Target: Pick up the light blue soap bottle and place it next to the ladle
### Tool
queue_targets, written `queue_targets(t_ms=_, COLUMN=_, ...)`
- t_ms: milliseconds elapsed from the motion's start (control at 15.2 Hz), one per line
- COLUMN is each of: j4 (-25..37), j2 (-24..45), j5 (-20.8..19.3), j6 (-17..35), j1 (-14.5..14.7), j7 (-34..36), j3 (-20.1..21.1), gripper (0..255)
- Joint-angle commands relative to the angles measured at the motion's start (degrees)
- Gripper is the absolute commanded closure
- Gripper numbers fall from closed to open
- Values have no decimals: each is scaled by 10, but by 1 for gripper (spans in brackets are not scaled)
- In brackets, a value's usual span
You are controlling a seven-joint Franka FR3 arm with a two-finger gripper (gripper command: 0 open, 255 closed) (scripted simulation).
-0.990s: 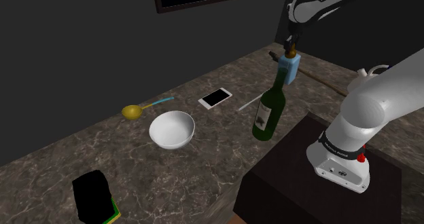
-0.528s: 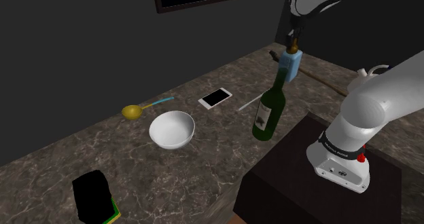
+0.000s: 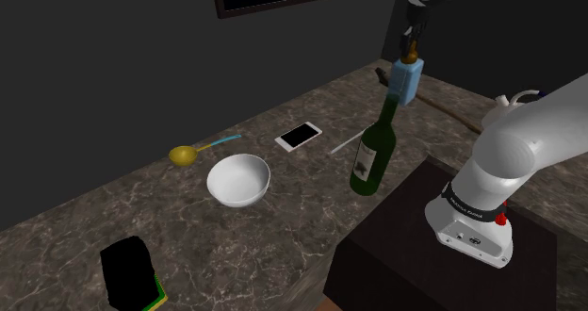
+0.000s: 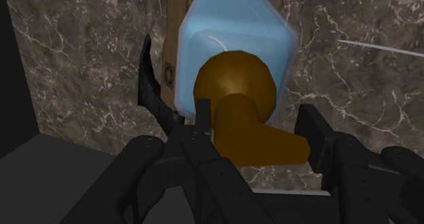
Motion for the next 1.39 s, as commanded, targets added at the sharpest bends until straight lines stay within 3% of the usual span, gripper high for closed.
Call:
queue_targets(t_ms=0, j4=11, j2=-5, j5=3, j6=-15, j1=1, j7=-4, j3=2, gripper=255)
queue_targets(t_ms=1320, j4=158, j2=-11, j5=28, j6=-164, j1=10, j7=-41, j3=19, gripper=255)
